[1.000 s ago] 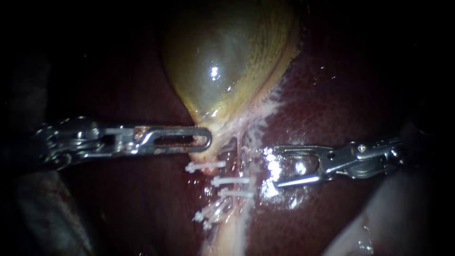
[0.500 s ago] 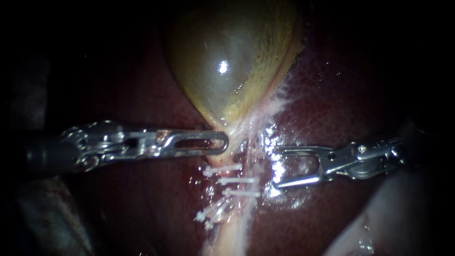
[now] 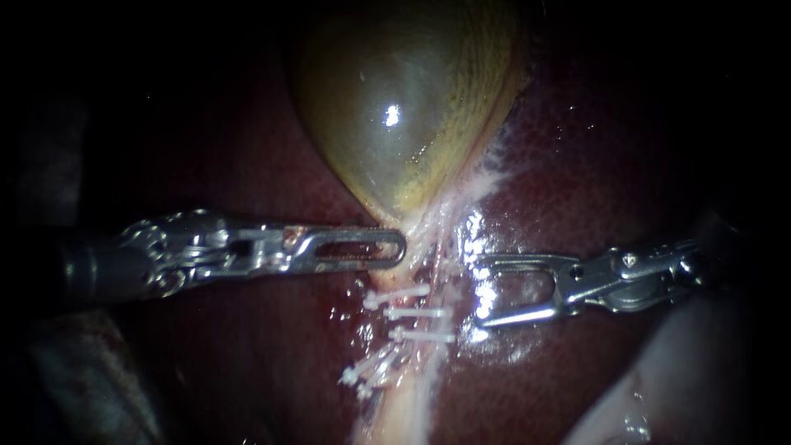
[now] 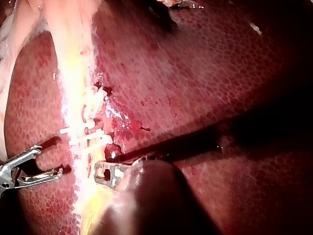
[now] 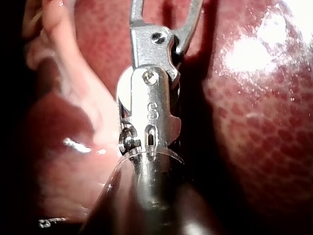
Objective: Going back second clip right tube
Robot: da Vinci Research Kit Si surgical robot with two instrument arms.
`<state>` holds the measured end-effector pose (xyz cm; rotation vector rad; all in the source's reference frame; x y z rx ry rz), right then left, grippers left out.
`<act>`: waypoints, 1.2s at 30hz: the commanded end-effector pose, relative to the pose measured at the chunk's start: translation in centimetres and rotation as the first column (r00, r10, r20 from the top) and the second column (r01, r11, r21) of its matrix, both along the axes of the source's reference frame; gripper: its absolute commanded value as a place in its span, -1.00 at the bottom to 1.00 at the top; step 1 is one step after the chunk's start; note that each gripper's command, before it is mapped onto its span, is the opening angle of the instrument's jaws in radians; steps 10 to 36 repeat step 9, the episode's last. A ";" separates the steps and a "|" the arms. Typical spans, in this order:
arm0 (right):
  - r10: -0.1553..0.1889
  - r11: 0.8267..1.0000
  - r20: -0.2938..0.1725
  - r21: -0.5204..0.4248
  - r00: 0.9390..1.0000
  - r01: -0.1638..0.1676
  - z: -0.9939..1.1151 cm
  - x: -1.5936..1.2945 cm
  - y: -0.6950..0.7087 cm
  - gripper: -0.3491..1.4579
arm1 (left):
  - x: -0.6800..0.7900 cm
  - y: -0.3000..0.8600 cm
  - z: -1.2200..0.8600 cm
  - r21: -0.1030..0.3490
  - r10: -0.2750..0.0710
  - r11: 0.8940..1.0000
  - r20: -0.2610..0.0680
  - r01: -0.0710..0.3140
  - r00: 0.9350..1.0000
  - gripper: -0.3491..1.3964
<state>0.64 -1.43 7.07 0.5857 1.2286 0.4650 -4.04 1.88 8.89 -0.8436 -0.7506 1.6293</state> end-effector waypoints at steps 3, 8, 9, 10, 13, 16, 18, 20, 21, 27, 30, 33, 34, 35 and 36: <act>0.000 1.000 0.000 0.000 1.000 0.000 0.00 0.00 0.00 0.02 | 0.00 0.00 0.00 0.000 0.000 1.000 0.001 0.000 1.000 -1.00; 0.001 1.000 0.001 0.000 1.000 -0.001 0.01 0.00 0.01 0.03 | 0.01 0.00 -0.01 0.000 0.001 1.000 0.001 -0.001 1.000 -1.00; 0.001 1.000 0.001 0.000 1.000 -0.001 0.01 0.00 0.01 0.03 | 0.01 0.00 -0.01 0.000 0.001 1.000 0.001 -0.001 1.000 -1.00; 0.001 1.000 0.001 0.000 1.000 -0.001 0.01 0.00 0.01 0.03 | 0.01 0.00 -0.01 0.000 0.001 1.000 0.001 -0.001 1.000 -1.00; 0.001 1.000 0.001 0.000 1.000 -0.001 0.01 0.00 0.01 0.03 | 0.01 0.00 -0.01 0.000 0.001 1.000 0.001 -0.001 1.000 -1.00; 0.001 1.000 0.001 0.000 1.000 -0.001 0.01 0.00 0.01 0.03 | 0.01 0.00 -0.01 0.000 0.001 1.000 0.001 -0.001 1.000 -1.00; 0.001 1.000 0.001 0.000 1.000 -0.001 0.01 0.00 0.01 0.03 | 0.01 0.00 -0.01 0.000 0.001 1.000 0.001 -0.001 1.000 -1.00; 0.001 1.000 0.001 0.000 1.000 -0.001 0.01 0.00 0.01 0.03 | 0.01 0.00 -0.01 0.000 0.001 1.000 0.001 -0.001 1.000 -1.00; 0.001 1.000 0.001 0.000 1.000 -0.001 0.01 0.00 0.01 0.03 | 0.01 0.00 -0.01 0.000 0.001 1.000 0.001 -0.001 1.000 -1.00; 0.001 1.000 0.001 0.000 1.000 -0.001 0.01 0.00 0.01 0.03 | 0.01 0.00 -0.01 0.000 0.001 1.000 0.001 -0.001 1.000 -1.00; 0.001 1.000 0.001 0.000 1.000 -0.001 0.01 0.00 0.01 0.03 | 0.01 0.00 -0.01 0.000 0.001 1.000 0.001 -0.001 1.000 -1.00; 0.001 1.000 0.001 0.000 1.000 -0.001 0.01 0.00 0.01 0.03 | 0.01 0.00 -0.01 0.000 0.001 1.000 0.001 -0.001 1.000 -1.00; 0.001 1.000 0.001 0.000 1.000 -0.001 0.01 0.00 0.01 0.03 | 0.01 0.00 -0.01 0.000 0.001 1.000 0.001 -0.001 1.000 -1.00; 0.001 1.000 0.001 0.000 1.000 -0.001 0.01 0.00 0.01 0.03 | 0.01 0.00 -0.01 0.000 0.001 1.000 0.001 -0.001 1.000 -1.00; 0.001 1.000 0.001 0.000 1.000 -0.001 0.01 0.00 0.01 0.03 | 0.01 0.00 -0.01 0.000 0.001 1.000 0.001 -0.001 1.000 -1.00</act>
